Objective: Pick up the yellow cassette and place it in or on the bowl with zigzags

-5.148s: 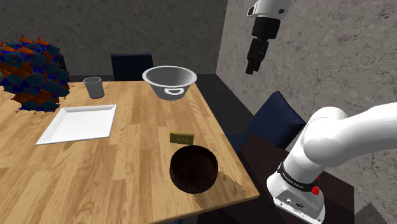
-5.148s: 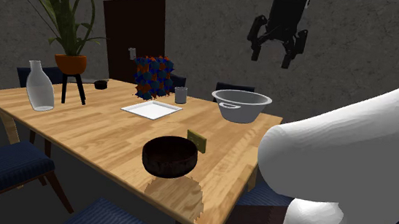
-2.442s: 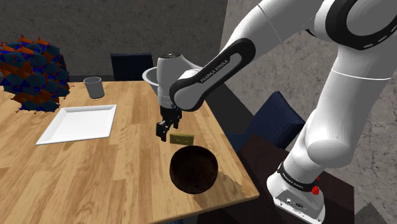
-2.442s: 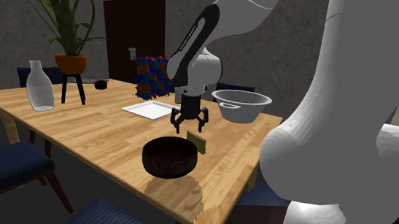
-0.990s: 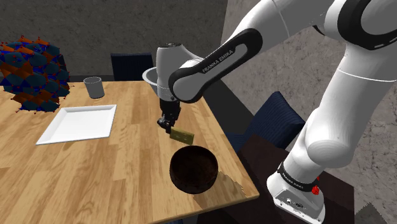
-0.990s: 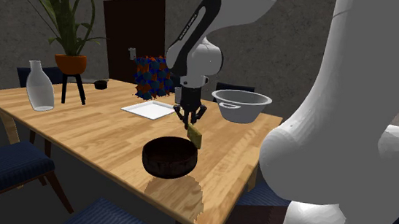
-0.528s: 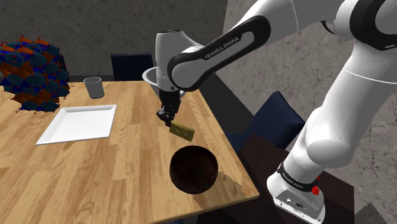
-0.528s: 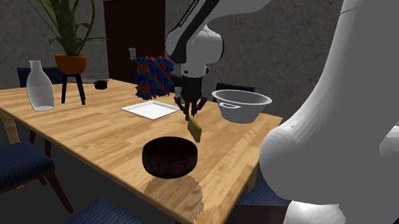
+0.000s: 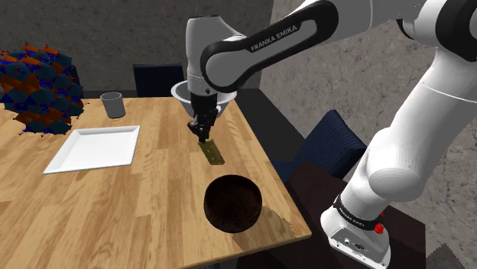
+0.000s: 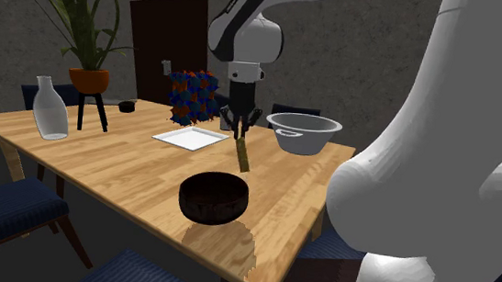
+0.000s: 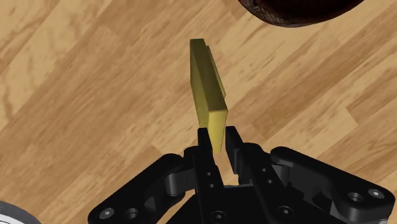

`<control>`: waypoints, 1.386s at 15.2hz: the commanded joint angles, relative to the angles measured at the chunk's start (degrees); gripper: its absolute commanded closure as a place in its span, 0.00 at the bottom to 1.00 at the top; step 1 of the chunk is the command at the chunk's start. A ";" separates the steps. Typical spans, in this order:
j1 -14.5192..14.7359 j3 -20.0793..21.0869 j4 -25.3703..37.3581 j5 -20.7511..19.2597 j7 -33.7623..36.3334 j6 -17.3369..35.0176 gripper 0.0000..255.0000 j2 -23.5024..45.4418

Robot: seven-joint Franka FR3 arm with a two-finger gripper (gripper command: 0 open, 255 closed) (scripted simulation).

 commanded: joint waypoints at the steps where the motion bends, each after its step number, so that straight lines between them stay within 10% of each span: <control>1: -0.04 -0.06 0.93 0.18 -0.20 -1.44 1.00 -0.51; 14: 2.69 2.45 -2.15 3.44 3.30 -5.95 1.00 -8.63; 15: 2.68 2.46 -2.15 3.44 3.30 -5.95 0.00 -8.63; 21: 2.52 6.43 5.78 2.89 42.49 -14.21 0.00 6.35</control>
